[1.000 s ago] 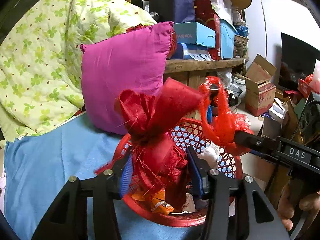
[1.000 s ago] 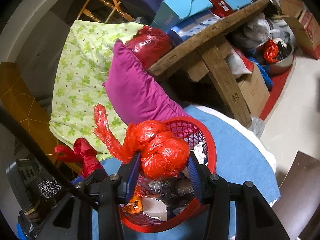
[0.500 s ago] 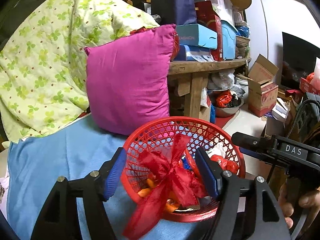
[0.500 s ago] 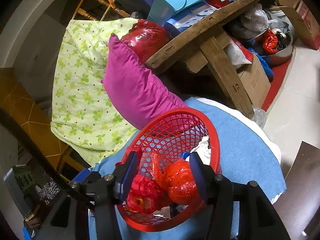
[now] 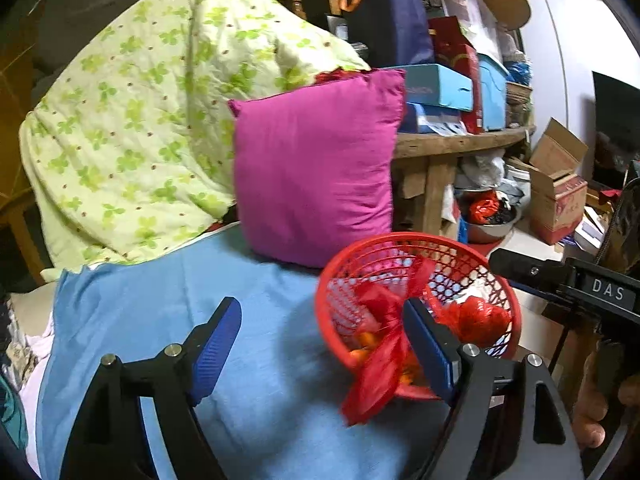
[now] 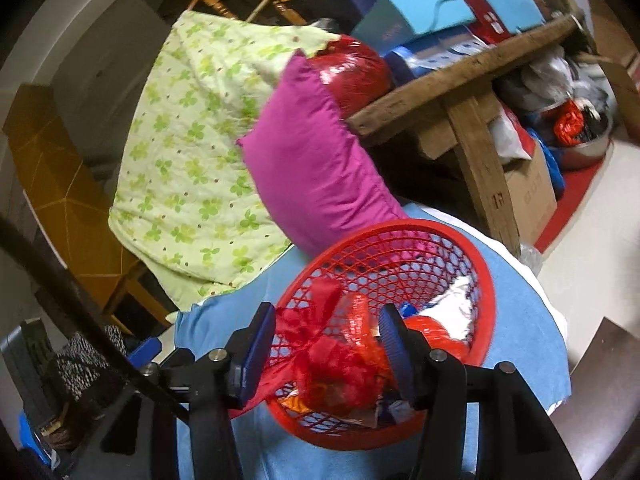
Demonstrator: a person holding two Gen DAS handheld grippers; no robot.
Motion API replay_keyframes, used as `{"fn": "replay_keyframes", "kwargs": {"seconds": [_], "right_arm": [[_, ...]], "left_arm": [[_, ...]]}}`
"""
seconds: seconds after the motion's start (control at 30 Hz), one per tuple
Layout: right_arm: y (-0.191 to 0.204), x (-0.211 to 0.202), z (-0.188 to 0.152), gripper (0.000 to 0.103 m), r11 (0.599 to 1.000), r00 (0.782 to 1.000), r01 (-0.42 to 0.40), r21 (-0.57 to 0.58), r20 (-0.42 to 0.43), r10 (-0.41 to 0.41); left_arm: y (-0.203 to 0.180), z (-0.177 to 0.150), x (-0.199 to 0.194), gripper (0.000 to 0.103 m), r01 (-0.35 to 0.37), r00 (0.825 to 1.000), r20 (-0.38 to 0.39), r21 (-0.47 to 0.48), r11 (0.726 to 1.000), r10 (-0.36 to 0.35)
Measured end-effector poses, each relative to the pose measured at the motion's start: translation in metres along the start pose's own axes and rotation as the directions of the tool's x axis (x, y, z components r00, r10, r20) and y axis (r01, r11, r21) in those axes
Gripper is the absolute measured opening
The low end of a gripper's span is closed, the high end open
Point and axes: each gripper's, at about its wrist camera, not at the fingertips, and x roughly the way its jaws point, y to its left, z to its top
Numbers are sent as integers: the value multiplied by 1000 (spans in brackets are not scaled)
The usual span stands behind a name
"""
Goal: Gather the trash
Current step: 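Open both tools to drop the red bags into the basket and withdraw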
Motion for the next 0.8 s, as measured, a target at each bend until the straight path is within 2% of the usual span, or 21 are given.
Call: {"fn": "replay_keyframes", "kwargs": {"seconds": [0.43,0.8], "right_arm": [[57,1,-15,61,986,999,-40,-165,-10,38],[108,10,-42,65,952,997,-68,-299,-45,57]], "left_arm": [[55,-19,-31,84,-122,992,-18,-94,988,121],[93,-33,-54,84,-203,979,-39,-152,967,199]]}}
